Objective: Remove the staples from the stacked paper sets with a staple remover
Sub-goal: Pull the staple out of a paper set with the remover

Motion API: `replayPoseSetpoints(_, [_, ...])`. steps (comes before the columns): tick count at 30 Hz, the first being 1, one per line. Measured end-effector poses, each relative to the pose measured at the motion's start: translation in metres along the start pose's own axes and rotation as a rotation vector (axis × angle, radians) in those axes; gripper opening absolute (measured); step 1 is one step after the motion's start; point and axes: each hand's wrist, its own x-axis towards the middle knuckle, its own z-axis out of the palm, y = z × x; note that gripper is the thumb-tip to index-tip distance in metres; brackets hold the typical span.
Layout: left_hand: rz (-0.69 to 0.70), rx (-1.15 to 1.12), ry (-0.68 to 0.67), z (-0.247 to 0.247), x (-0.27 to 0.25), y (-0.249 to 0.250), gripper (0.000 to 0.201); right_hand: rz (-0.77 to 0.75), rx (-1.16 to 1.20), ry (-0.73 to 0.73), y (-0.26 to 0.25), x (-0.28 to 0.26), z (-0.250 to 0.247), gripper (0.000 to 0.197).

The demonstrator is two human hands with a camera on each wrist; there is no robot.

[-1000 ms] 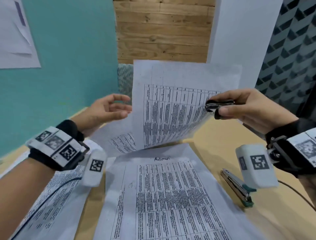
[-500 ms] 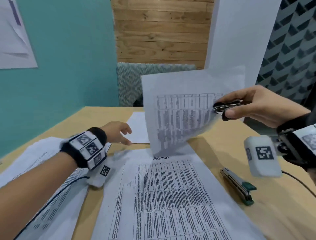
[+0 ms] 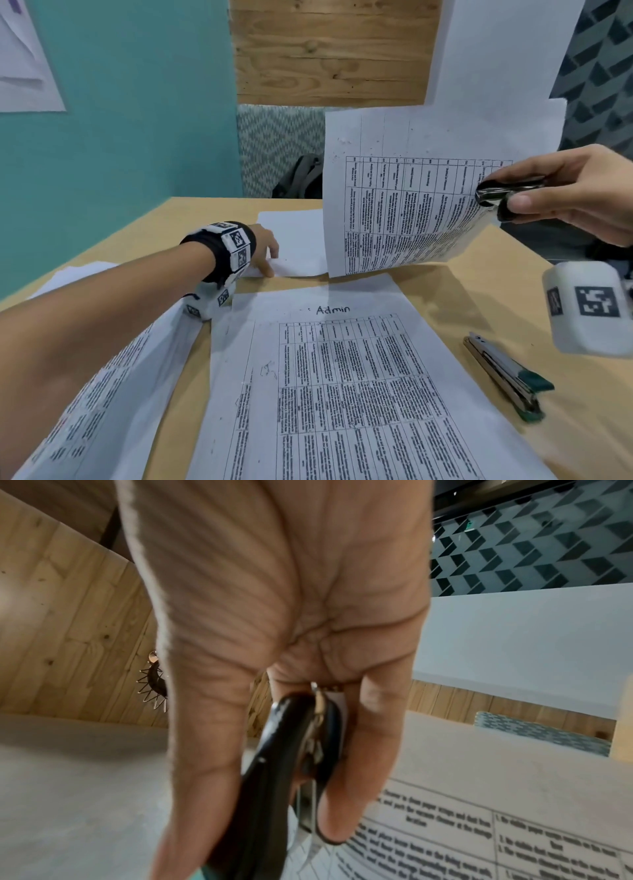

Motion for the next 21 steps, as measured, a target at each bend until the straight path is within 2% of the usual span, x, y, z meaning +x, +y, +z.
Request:
replayPoseSetpoints(2, [0.032, 0.012, 0.043, 0.004, 0.005, 0.0, 0.025, -0.006, 0.0, -0.004, 0.0, 0.0, 0.002, 0.072])
replayPoseSetpoints(3, [0.045, 0.008, 0.076, 0.004, 0.006, -0.001, 0.021, -0.01, 0.001, -0.003, -0.001, 0.0, 0.003, 0.072])
replayPoseSetpoints(5, [0.059, -0.003, 0.11, -0.005, 0.005, -0.004, 0.045, -0.021, -0.006, 0.006, -0.002, 0.0, 0.005, 0.072])
replayPoseSetpoints(7, [0.11, -0.103, 0.194, -0.025, -0.005, -0.009, 0.049, -0.042, -0.018, 0.011, -0.002, 0.0, 0.007, 0.072])
replayPoseSetpoints(12, [0.177, -0.721, 0.407, -0.092, -0.06, -0.038, 0.037, -0.1, 0.002, 0.018, -0.007, -0.001, 0.009, 0.071])
replayPoseSetpoints(15, [0.338, -1.044, 0.432, -0.119, -0.097, -0.045, 0.065, -0.136, 0.012, 0.04, -0.011, -0.003, 0.011, 0.071])
replayPoseSetpoints(16, [0.411, -1.104, 0.449, -0.127, -0.107, -0.045, 0.069, -0.154, 0.024, 0.049, -0.013, -0.003, 0.012, 0.07])
replayPoseSetpoints(18, [0.529, -1.167, 0.492, -0.141, -0.129, -0.042, 0.066, -0.187, 0.064, 0.061, -0.019, -0.004, 0.014, 0.066])
replayPoseSetpoints(20, [0.567, -1.185, 0.55, -0.154, -0.154, -0.04, 0.055, -0.23, 0.119, 0.056, -0.03, -0.004, 0.016, 0.062])
replayPoseSetpoints(21, [0.563, -1.181, 0.574, -0.161, -0.169, -0.041, 0.058, -0.256, 0.151, 0.041, -0.038, -0.004, 0.017, 0.06])
